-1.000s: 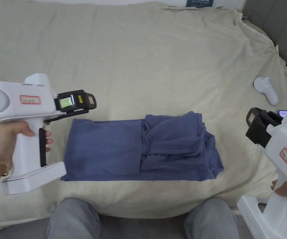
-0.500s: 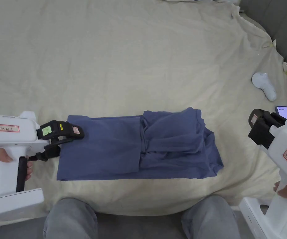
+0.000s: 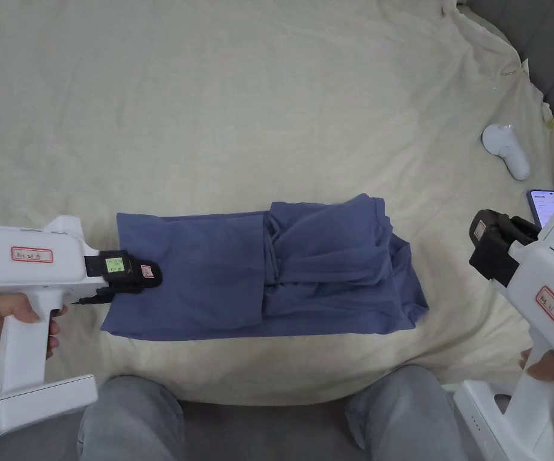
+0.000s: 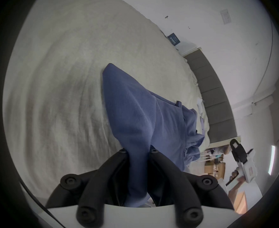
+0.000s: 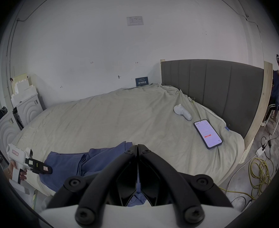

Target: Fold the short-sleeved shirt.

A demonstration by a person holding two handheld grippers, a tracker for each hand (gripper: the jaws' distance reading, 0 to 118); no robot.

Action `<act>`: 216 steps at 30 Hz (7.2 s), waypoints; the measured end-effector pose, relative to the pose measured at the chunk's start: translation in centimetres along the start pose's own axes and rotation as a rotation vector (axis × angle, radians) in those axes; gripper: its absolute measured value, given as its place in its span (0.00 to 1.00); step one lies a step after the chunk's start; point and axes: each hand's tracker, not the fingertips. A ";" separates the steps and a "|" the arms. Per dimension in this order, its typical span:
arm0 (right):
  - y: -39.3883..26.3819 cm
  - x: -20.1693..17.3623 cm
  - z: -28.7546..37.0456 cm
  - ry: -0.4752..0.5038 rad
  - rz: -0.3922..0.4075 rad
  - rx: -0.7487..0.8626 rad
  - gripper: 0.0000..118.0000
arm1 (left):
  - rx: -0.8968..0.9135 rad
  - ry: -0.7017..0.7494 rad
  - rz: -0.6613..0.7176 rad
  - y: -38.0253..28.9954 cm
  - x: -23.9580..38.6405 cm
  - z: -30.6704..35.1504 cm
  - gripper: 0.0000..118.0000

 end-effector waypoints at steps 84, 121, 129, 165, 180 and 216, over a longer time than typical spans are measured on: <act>-0.2 2.9 2.8 0.008 -0.099 0.045 0.00 | 0.342 0.404 -0.585 -12.5 17.1 -13.2 0.00; 2.6 -15.2 2.2 0.279 -0.006 0.206 0.00 | 0.943 0.517 -0.539 -7.7 13.5 8.8 0.00; -3.1 -24.3 -3.0 0.345 0.018 0.103 0.00 | 0.868 0.534 -0.466 -8.0 9.4 8.9 0.00; -13.6 -21.2 -11.3 0.335 0.065 -0.216 0.00 | -0.183 -0.167 -0.038 5.4 -0.6 -2.0 0.67; -11.8 -20.5 -11.9 0.357 0.008 -0.289 0.00 | -0.193 0.091 -0.059 3.7 4.3 -2.9 0.15; -0.8 -17.8 -8.5 0.215 -0.068 -0.106 0.00 | 0.306 1.343 -0.051 20.0 -22.6 25.1 0.65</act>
